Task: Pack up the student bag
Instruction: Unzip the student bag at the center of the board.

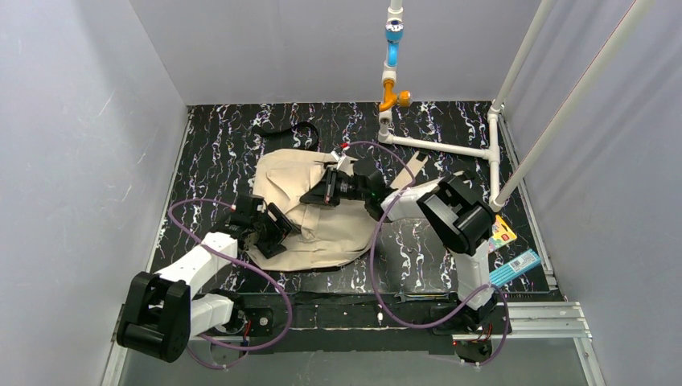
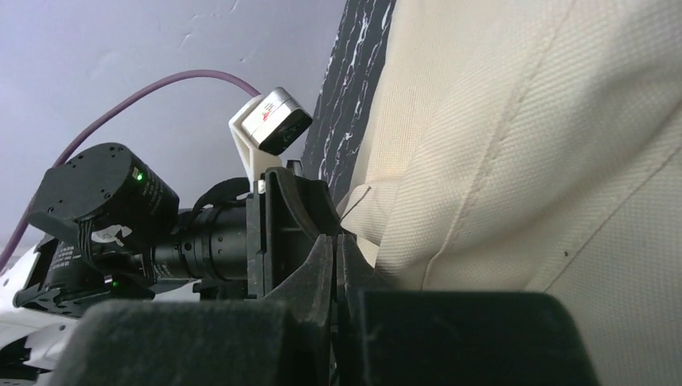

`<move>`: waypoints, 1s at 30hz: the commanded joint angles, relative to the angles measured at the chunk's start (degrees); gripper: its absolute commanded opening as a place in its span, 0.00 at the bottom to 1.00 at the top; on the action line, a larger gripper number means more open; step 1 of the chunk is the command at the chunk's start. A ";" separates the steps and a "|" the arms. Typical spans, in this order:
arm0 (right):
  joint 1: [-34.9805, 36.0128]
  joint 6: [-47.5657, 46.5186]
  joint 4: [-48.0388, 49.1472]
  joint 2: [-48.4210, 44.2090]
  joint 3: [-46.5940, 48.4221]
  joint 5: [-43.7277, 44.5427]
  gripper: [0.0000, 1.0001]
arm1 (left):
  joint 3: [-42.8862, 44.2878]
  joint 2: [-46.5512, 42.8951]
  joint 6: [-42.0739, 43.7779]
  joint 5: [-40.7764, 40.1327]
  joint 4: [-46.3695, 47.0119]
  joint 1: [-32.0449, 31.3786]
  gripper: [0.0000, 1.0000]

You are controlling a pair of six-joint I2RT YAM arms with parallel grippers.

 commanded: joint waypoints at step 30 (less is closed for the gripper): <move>14.97 -13.82 -5.93 -10.09 -8.72 5.07 0.01 | -3.90 -0.16 1.62 -7.53 8.98 1.20 0.10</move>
